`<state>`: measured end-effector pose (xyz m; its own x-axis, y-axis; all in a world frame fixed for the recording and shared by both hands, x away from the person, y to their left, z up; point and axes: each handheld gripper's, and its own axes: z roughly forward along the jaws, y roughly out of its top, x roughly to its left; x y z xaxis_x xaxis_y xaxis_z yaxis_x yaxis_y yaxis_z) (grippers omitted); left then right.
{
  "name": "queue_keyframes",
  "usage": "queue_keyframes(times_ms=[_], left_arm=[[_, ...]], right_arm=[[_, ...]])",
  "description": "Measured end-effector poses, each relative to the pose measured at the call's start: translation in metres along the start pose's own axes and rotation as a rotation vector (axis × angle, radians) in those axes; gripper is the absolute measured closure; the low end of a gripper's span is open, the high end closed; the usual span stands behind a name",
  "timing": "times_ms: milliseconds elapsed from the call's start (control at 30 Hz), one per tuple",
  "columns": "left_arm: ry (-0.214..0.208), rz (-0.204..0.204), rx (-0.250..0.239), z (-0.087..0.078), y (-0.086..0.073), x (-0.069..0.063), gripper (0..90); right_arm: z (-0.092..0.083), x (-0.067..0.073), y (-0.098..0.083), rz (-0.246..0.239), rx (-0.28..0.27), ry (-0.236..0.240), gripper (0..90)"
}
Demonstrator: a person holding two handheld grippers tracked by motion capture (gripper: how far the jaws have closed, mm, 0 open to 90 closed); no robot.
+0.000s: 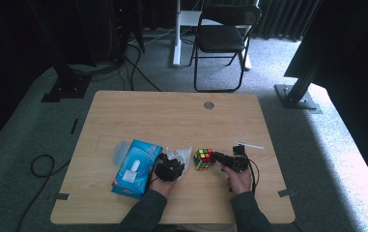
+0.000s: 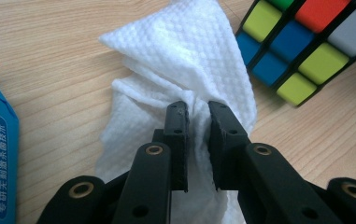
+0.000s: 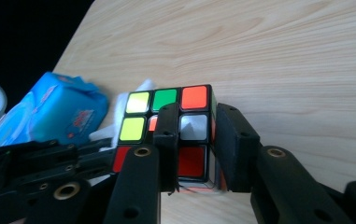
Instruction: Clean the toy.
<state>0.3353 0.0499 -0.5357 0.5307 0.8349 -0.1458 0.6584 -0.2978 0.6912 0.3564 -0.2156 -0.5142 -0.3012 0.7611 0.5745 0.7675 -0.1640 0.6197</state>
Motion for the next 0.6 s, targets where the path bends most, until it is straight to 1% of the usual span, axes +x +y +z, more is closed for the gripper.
queue_keyframes(times_ms=[33, 67, 100, 133, 167, 200, 267, 367, 400, 433, 500, 600], left_arm=[[0.0, -0.001, 0.0, 0.0, 0.0, 0.0, 79.2], [0.0, -0.001, 0.0, 0.0, 0.0, 0.0, 79.1], [0.0, -0.002, -0.002, 0.0, 0.0, 0.0, 79.1], [0.0, -0.002, -0.002, 0.001, 0.0, 0.0, 79.0], [0.0, -0.002, -0.002, 0.001, 0.0, 0.0, 79.0], [0.0, -0.002, -0.003, 0.001, 0.0, 0.0, 79.0], [-0.001, -0.003, -0.003, 0.001, 0.0, 0.0, 79.0], [-0.003, -0.004, -0.002, 0.001, 0.001, 0.0, 79.0], [-0.004, -0.001, -0.002, 0.001, 0.001, 0.001, 79.0], [-0.004, -0.001, -0.002, 0.001, 0.001, 0.001, 79.0], [-0.005, -0.001, -0.004, 0.0, 0.002, 0.001, 79.1], [-0.007, -0.002, -0.009, 0.0, 0.003, 0.001, 79.4]], right_arm=[[-0.002, -0.001, 0.001, -0.003, -0.003, -0.017, 72.1], [-0.005, -0.001, 0.003, -0.023, -0.008, -0.055, 72.7], [-0.006, 0.0, 0.004, -0.041, -0.013, -0.083, 78.3], [-0.008, 0.001, 0.005, -0.063, -0.01, -0.13, 79.8], [-0.007, 0.002, 0.005, -0.094, 0.008, -0.196, 79.7], [-0.006, 0.003, 0.004, -0.11, 0.011, -0.215, 79.4], [-0.005, 0.003, 0.003, -0.124, 0.01, -0.223, 75.4], [-0.007, 0.01, 0.004, -0.153, -0.01, -0.229, 71.2], [-0.008, 0.012, 0.005, -0.158, -0.022, -0.221, 69.5], [-0.008, 0.012, 0.005, -0.158, -0.022, -0.221, 69.5], [-0.009, 0.016, 0.005, -0.162, -0.038, -0.191, 65.7], [-0.008, 0.018, 0.004, -0.162, -0.031, -0.171, 64.4]])
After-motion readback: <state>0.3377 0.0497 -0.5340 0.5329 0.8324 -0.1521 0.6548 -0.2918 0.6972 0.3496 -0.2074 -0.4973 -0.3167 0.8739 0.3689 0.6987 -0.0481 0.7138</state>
